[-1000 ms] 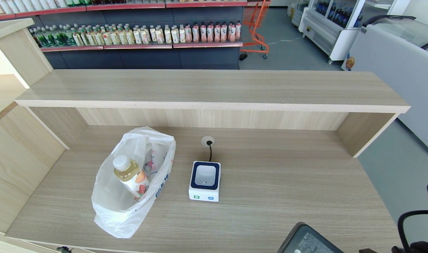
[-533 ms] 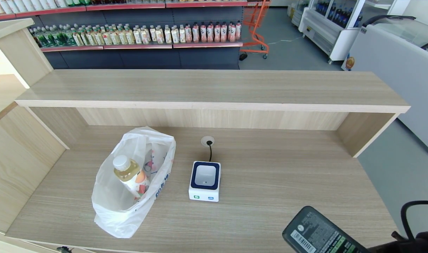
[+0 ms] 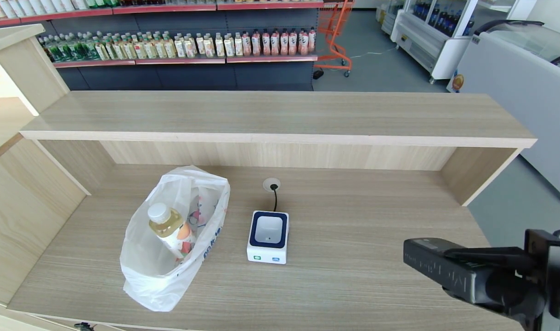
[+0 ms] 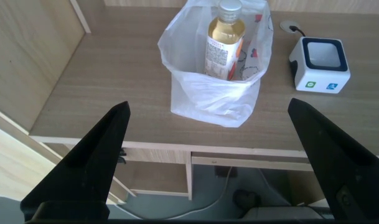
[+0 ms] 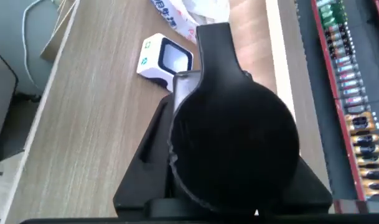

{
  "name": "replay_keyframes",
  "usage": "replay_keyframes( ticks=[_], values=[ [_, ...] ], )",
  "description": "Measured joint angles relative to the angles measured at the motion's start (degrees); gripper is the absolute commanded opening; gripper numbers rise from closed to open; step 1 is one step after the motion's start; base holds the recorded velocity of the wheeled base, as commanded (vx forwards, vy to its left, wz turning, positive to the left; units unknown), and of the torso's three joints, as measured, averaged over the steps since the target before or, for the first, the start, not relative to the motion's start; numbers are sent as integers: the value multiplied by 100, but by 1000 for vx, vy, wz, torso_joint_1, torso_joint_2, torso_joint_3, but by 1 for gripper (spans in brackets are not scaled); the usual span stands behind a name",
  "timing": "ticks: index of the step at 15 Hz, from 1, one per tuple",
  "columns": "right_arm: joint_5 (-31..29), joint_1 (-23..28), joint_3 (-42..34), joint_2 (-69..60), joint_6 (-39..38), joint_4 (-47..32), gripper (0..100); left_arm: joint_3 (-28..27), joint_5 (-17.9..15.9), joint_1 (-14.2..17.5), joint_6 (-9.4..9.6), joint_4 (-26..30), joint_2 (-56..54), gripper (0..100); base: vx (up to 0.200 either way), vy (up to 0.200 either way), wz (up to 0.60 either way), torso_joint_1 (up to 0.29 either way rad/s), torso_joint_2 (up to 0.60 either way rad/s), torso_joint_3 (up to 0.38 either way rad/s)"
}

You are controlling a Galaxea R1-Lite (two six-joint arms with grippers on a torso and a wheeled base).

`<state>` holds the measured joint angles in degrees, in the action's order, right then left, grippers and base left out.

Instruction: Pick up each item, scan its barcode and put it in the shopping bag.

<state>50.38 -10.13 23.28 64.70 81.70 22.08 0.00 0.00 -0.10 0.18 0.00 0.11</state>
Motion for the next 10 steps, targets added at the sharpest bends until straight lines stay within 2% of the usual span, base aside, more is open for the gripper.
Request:
replay_keyframes(
  ticks=[2,4,7,8,10],
  values=[
    [-429,38,284,-48,-2505,-7,0,0,0,0,0,0,0,100,0,0,0,0,0,0],
    [-1519,-48,703,-32,-6049,-18,0,0,0,0,0,0,0,100,0,0,0,0,0,0],
    [-2732,-238,1408,269,-10313,-55,0,0,0,0,0,0,0,100,0,0,0,0,0,0],
    [-2978,-251,1588,432,-11331,-163,0,0,0,0,-2,0,0,100,0,0,0,0,0,0],
    [-3288,-262,1812,716,-12694,-561,0,0,0,0,0,0,0,100,0,0,0,0,0,0]
  ],
)
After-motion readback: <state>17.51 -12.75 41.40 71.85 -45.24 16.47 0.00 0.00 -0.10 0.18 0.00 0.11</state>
